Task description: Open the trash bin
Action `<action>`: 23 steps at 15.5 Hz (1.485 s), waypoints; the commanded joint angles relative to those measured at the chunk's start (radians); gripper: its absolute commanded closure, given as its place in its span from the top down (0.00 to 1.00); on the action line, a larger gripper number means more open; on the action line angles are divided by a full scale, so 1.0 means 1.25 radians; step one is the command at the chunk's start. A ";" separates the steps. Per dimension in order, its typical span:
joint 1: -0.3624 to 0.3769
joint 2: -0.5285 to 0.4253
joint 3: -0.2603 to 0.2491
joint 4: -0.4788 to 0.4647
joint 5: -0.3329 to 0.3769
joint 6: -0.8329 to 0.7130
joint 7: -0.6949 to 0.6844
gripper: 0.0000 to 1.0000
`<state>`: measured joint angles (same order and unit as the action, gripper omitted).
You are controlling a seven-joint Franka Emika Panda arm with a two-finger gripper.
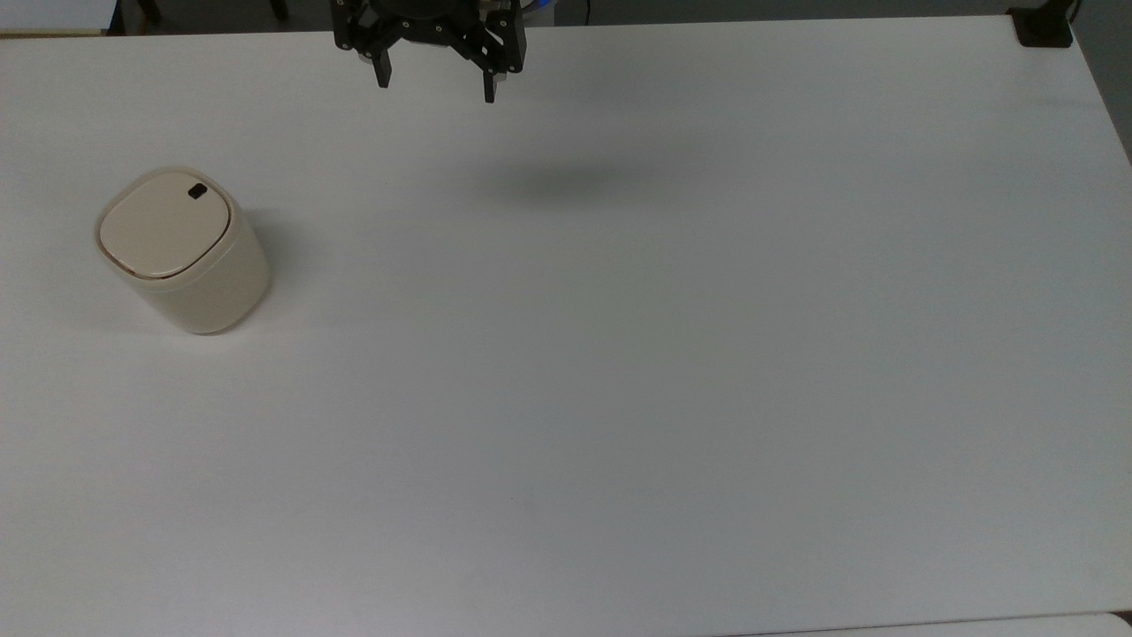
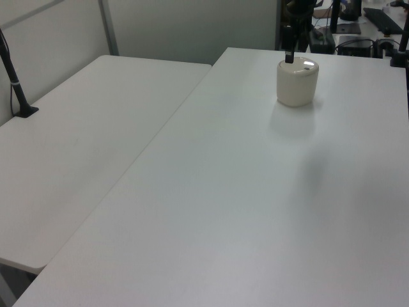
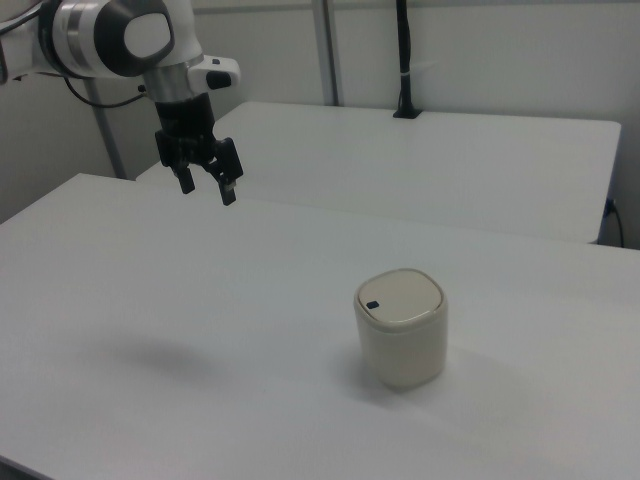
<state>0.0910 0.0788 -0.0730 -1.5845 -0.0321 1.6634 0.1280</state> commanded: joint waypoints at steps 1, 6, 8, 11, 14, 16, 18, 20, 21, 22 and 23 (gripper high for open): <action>0.002 -0.013 -0.009 -0.007 -0.009 -0.013 -0.012 1.00; 0.002 -0.012 -0.012 -0.007 -0.009 -0.011 -0.010 1.00; 0.003 -0.011 -0.012 -0.007 -0.009 -0.011 -0.008 1.00; -0.002 -0.013 -0.015 -0.005 -0.005 -0.011 -0.009 0.86; -0.003 -0.007 -0.038 0.022 0.005 -0.010 0.002 0.29; -0.004 0.000 -0.067 0.028 0.021 -0.005 0.013 0.05; -0.005 0.014 -0.107 0.029 0.023 0.020 0.053 0.02; -0.005 0.028 -0.156 0.029 0.026 0.089 0.083 0.01; -0.009 0.036 -0.173 0.028 0.027 0.111 0.093 0.00; -0.017 0.049 -0.183 0.027 0.027 0.122 0.095 0.00; -0.031 0.062 -0.185 0.026 0.026 0.130 0.093 0.00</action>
<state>0.0731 0.1092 -0.2708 -1.5572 -0.0189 1.7752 0.2107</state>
